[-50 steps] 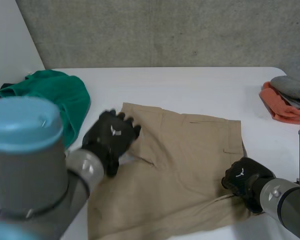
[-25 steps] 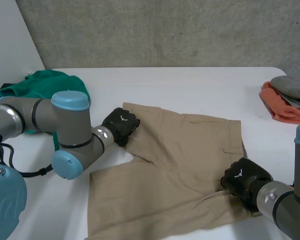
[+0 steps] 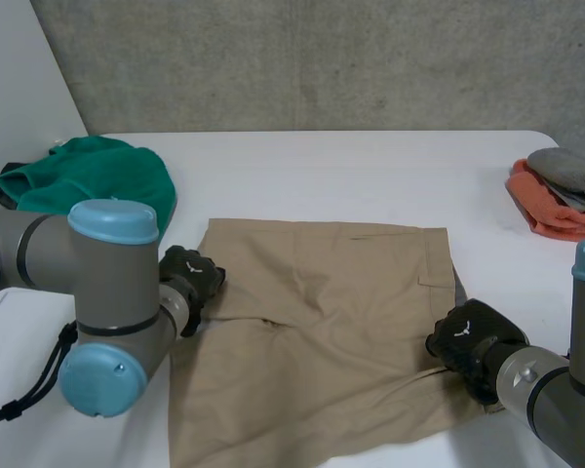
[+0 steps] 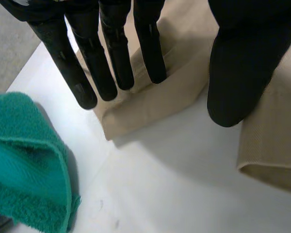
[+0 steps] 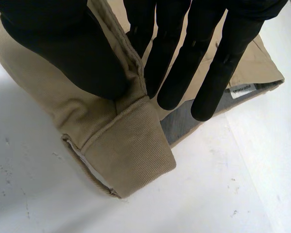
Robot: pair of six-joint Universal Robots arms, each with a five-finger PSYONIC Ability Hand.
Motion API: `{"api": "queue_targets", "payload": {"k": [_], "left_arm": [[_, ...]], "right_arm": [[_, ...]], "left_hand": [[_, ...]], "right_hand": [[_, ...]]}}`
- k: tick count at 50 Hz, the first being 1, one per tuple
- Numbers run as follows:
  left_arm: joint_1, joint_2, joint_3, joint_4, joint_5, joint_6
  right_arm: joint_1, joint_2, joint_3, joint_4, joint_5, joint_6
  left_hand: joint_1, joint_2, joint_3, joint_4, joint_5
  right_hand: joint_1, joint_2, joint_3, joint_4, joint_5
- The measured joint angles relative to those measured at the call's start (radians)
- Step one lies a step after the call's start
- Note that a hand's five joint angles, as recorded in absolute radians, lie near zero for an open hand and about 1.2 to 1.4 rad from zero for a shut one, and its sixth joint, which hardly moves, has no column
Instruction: Fold the laundry.
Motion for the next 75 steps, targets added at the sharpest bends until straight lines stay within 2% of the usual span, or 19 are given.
{"api": "queue_targets", "payload": {"k": [7,16,22,29,33,34,37,38,44,50,58,64,65,66,68,69,70,71,75], "left_arm": [[-0.027,0.194,-0.080,0.000,0.003,-0.049],[-0.108,0.509,-0.300,-0.050,0.019,-0.252],[-0.199,0.557,-0.432,-0.114,0.032,-0.321],[-0.236,0.547,-0.499,-0.163,0.035,-0.356],[-0.241,0.527,-0.503,-0.177,0.037,-0.367],[-0.241,0.517,-0.501,-0.179,0.037,-0.368],[-0.240,0.483,-0.487,-0.177,0.035,-0.366],[-0.238,0.457,-0.470,-0.167,0.033,-0.360],[-0.215,0.309,-0.343,-0.053,0.003,-0.287],[-0.161,0.163,-0.149,0.212,-0.101,-0.117],[-0.107,-0.050,0.093,0.560,-0.171,0.164],[-0.080,-0.218,0.246,0.687,-0.165,0.281],[-0.078,-0.240,0.268,0.698,-0.163,0.287],[-0.076,-0.267,0.296,0.709,-0.162,0.293],[-0.074,-0.301,0.333,0.721,-0.159,0.296],[-0.074,-0.313,0.347,0.725,-0.158,0.296],[-0.074,-0.322,0.357,0.727,-0.157,0.296],[-0.075,-0.330,0.366,0.729,-0.156,0.294],[-0.084,-0.316,0.351,0.726,-0.156,0.283]], "right_arm": [[-0.002,0.000,0.000,-0.018,0.001,0.018],[-0.009,0.000,0.001,-0.030,0.001,0.028],[-0.013,0.000,0.001,-0.044,0.003,0.029],[-0.014,0.000,0.002,-0.049,0.007,0.028],[-0.013,0.000,0.002,-0.049,0.009,0.028],[-0.013,0.000,0.002,-0.049,0.009,0.028],[-0.012,-0.001,-0.001,-0.049,0.009,0.028],[-0.010,-0.001,-0.006,-0.052,0.008,0.029],[0.000,0.006,-0.048,-0.124,0.005,0.029],[0.001,0.076,-0.140,-0.302,0.008,0.028],[0.001,0.287,-0.338,-0.534,0.003,0.012],[0.001,0.473,-0.497,-0.663,0.001,-0.013],[0.000,0.515,-0.532,-0.694,0.000,-0.018],[0.000,0.556,-0.566,-0.729,0.001,-0.023],[-0.001,0.601,-0.604,-0.774,0.003,-0.024],[0.000,0.616,-0.617,-0.792,0.004,-0.024],[-0.001,0.629,-0.627,-0.807,0.005,-0.023],[0.000,0.642,-0.639,-0.827,0.008,-0.019],[-0.001,0.633,-0.634,-0.843,0.015,0.022]], "left_hand": [[-0.105,-0.128,-0.128,-0.139,-0.138],[-0.105,-0.128,-0.128,-0.139,-0.138],[-0.105,-0.128,-0.128,-0.139,-0.138],[-0.101,-0.125,-0.125,-0.131,-0.130],[0.063,0.025,0.019,0.016,0.015],[0.271,0.222,0.214,0.224,0.219],[0.406,0.386,0.378,0.388,0.380],[0.503,0.522,0.510,0.522,0.510],[0.508,0.549,0.539,0.552,0.528],[0.508,0.549,0.539,0.552,0.528],[0.508,0.550,0.540,0.556,0.529],[0.508,0.543,0.534,0.548,0.524],[0.482,0.475,0.476,0.484,0.489],[0.298,0.303,0.299,0.304,0.314],[0.298,0.303,0.299,0.304,0.314],[-0.129,-0.069,-0.066,-0.068,-0.059],[-0.129,-0.069,-0.066,-0.068,-0.059],[-0.403,-0.351,-0.347,-0.353,-0.345],[-0.429,-0.441,-0.438,-0.443,-0.423]], "right_hand": [[0.000,0.000,0.000,0.000,0.000],[0.000,0.000,0.000,0.000,0.000],[0.000,0.000,0.000,0.000,0.000],[0.000,0.000,0.000,0.000,0.000],[0.000,0.000,0.000,0.000,0.000],[0.000,0.000,0.000,0.000,0.000],[0.000,0.000,0.000,0.000,0.000],[0.000,0.000,0.000,0.000,0.000],[0.000,0.000,0.000,0.000,0.000],[0.000,0.000,0.000,0.000,0.000],[0.000,0.000,0.000,0.000,0.002],[0.000,0.001,0.000,0.000,0.013],[-0.006,-0.036,-0.042,-0.037,-0.026],[-0.092,-0.176,-0.186,-0.175,-0.153],[-0.380,-0.479,-0.481,-0.482,-0.444],[-0.479,-0.577,-0.577,-0.578,-0.568],[-0.631,-0.734,-0.711,-0.710,-0.711],[-0.773,-0.871,-0.874,-0.877,-0.882],[-0.828,-0.956,-0.978,-0.987,-0.982]]}}
